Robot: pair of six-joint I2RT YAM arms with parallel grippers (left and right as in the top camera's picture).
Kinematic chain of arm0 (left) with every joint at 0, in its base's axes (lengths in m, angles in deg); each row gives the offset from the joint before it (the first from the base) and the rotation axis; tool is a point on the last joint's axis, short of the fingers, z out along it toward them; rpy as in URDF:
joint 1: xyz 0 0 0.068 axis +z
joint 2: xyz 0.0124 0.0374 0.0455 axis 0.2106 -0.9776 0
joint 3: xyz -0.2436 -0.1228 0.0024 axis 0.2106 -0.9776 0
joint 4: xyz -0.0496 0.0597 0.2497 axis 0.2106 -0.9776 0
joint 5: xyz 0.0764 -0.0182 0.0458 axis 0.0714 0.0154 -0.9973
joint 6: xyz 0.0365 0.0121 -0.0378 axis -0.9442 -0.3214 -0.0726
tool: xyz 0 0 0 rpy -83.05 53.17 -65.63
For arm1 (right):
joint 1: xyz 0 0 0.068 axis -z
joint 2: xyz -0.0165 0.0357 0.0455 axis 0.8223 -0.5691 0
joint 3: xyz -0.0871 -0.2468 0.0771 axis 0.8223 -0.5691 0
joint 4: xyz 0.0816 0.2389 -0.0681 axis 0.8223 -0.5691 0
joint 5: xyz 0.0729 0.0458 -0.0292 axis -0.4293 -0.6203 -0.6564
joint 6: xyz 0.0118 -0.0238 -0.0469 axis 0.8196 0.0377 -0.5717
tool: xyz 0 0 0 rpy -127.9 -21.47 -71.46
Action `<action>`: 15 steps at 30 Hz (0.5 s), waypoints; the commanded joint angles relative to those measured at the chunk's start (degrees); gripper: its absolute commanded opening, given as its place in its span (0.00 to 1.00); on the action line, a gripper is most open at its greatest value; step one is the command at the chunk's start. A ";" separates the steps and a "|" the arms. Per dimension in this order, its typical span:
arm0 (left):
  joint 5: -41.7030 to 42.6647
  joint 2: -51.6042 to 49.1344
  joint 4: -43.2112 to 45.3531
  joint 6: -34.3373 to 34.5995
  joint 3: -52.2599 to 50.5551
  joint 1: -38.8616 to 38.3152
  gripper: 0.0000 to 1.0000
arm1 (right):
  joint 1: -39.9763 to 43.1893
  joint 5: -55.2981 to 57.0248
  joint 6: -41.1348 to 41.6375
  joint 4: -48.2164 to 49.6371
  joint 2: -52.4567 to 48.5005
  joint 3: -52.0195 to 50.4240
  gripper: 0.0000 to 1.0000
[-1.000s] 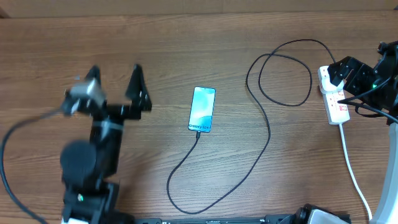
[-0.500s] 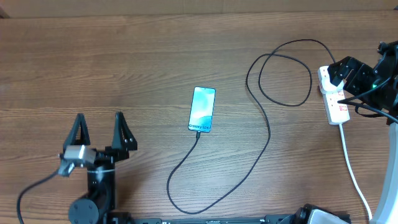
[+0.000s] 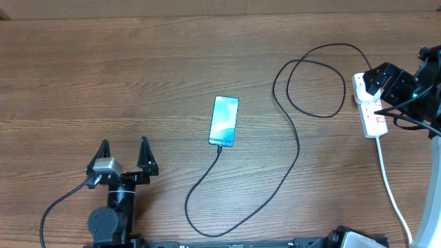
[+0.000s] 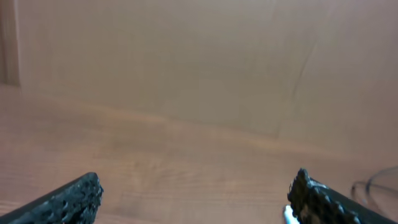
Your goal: Plug charger to phone and switch on socket
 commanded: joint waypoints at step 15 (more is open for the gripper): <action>0.79 0.63 -6.71 -11.34 -0.22 0.63 1.00 | -0.20 -0.02 0.20 0.11 0.11 0.72 1.00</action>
